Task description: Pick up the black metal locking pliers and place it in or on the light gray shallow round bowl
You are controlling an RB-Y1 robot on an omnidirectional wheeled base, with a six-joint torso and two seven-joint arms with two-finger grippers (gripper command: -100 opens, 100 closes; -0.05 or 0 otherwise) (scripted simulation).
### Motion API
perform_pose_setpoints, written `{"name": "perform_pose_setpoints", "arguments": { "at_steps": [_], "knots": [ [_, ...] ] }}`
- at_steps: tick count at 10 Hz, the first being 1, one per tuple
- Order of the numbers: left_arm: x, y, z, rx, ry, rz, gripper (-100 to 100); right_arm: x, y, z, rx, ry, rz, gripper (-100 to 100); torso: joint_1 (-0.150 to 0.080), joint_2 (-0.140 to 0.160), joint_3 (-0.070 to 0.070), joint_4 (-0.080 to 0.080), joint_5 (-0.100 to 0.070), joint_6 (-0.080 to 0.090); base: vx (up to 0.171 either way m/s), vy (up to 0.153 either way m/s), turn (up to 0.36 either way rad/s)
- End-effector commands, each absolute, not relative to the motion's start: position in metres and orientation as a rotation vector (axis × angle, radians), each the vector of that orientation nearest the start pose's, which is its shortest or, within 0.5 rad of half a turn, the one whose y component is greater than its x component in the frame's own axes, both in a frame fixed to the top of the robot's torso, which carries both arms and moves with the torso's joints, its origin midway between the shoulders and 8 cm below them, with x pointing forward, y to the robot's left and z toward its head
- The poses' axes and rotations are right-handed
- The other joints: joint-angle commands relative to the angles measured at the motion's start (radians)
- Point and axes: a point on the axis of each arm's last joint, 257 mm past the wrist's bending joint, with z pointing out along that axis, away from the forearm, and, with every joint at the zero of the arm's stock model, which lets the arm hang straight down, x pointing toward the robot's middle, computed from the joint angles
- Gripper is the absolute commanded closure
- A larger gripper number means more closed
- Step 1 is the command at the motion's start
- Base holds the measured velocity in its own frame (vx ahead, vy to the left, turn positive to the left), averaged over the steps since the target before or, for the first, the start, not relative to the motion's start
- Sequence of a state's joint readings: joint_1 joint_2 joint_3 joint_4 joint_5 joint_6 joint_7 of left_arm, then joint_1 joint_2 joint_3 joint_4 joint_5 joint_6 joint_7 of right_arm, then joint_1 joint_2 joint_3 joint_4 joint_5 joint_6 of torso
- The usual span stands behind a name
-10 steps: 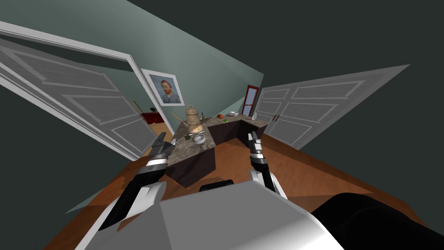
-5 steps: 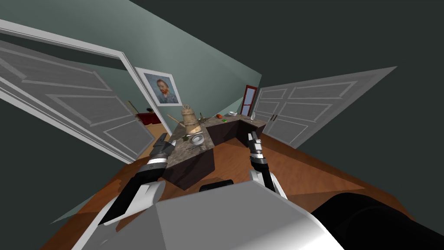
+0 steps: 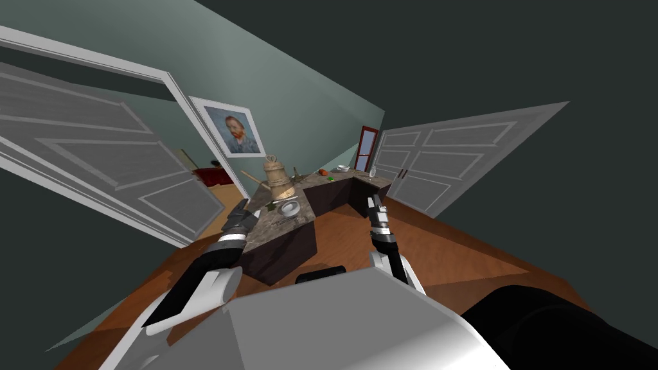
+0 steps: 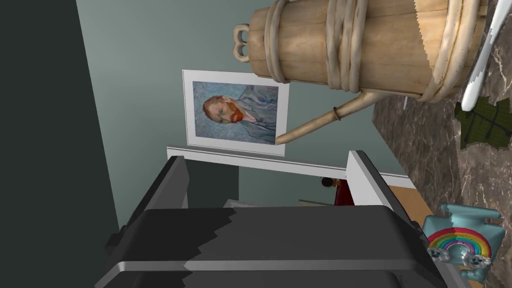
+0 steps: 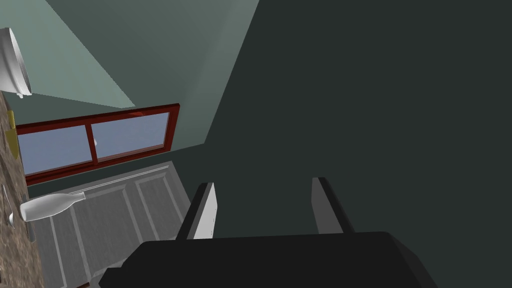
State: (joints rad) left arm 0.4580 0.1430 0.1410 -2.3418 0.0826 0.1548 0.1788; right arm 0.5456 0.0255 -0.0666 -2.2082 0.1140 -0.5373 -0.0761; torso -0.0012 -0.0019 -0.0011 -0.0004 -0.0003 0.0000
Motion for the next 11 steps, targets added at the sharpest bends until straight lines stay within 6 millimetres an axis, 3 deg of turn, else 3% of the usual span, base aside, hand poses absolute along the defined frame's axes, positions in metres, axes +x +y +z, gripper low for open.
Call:
{"name": "perform_pose_setpoints", "arguments": {
  "at_steps": [1,11],
  "knots": [
    [0.405,0.346,-0.077,-1.18,0.956,-1.173,-100,0.344,-0.298,-0.016,0.688,0.693,1.204,0,0.0,0.0,0.0,0.0,0.0,0.0,0.024,-0.014,-0.036],
    [0.405,0.373,-0.125,-1.407,1.03,-1.059,-100,0.344,-0.298,-0.016,0.688,0.693,1.203,0,0.0,0.0,0.0,0.0,0.0,0.0,0.025,-0.013,-0.048]
  ]
}}
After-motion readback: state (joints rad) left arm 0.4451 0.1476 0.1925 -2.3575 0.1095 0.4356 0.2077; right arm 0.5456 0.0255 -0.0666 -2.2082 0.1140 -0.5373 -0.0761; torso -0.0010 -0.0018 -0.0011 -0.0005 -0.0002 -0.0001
